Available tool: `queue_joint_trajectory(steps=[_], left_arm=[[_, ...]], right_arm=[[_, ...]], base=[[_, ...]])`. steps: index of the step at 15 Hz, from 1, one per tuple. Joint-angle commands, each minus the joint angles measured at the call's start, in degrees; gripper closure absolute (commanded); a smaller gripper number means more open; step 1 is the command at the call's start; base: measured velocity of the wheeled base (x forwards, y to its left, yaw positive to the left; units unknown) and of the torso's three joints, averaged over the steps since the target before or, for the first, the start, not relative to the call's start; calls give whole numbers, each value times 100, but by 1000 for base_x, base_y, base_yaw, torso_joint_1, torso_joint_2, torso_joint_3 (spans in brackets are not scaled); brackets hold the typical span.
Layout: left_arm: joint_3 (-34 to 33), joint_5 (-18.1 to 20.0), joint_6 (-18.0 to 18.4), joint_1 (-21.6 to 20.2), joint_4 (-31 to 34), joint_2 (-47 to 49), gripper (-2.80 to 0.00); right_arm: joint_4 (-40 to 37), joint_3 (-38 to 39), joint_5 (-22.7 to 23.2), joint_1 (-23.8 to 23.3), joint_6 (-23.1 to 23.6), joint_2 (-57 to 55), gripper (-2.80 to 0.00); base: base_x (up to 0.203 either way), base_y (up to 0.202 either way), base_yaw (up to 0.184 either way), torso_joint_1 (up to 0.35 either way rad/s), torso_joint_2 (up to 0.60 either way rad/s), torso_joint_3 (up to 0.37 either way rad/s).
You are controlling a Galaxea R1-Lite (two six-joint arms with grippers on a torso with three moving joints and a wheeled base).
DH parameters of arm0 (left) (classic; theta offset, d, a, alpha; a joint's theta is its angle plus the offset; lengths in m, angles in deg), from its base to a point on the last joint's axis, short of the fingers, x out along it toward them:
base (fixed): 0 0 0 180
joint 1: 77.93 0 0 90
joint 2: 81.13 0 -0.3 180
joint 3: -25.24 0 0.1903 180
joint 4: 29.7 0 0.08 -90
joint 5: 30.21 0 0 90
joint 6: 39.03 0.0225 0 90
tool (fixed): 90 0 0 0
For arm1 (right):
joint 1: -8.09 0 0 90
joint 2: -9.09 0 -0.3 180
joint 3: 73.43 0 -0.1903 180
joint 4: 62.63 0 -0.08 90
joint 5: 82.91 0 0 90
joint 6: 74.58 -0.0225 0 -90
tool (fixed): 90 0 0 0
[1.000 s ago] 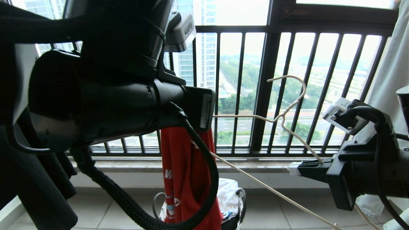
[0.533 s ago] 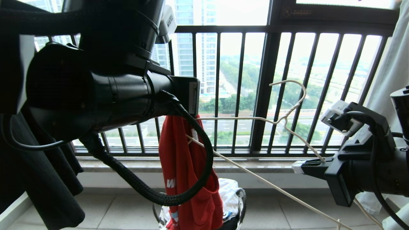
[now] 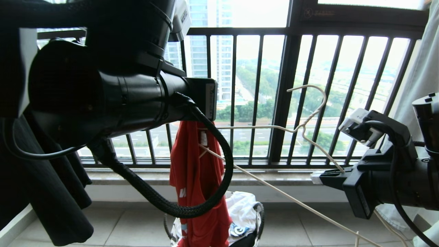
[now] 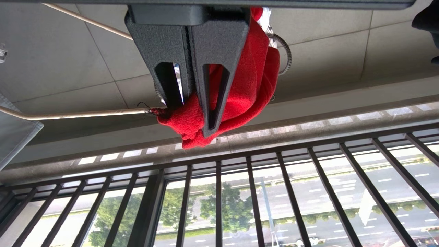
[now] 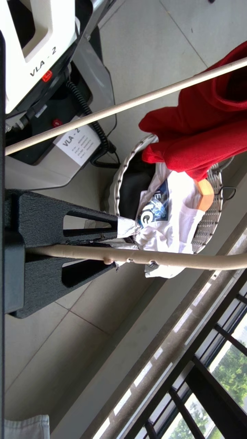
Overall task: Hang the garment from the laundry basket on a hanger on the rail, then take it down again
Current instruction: Hang the clothes on the clothes rack
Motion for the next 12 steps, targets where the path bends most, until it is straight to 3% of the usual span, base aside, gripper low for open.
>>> queue_joint_trajectory(steps=[1, 12], left_arm=[[79, -49, -23, 31, 9, 18, 0], [257, -415, -129, 180, 8, 161, 0]], right_arm=[[28, -5, -174, -158, 11, -141, 0], [74, 19, -557, -432, 220, -212, 0]], base=[[0, 0, 0, 0, 0, 0], [0, 0, 0, 0, 0, 0]])
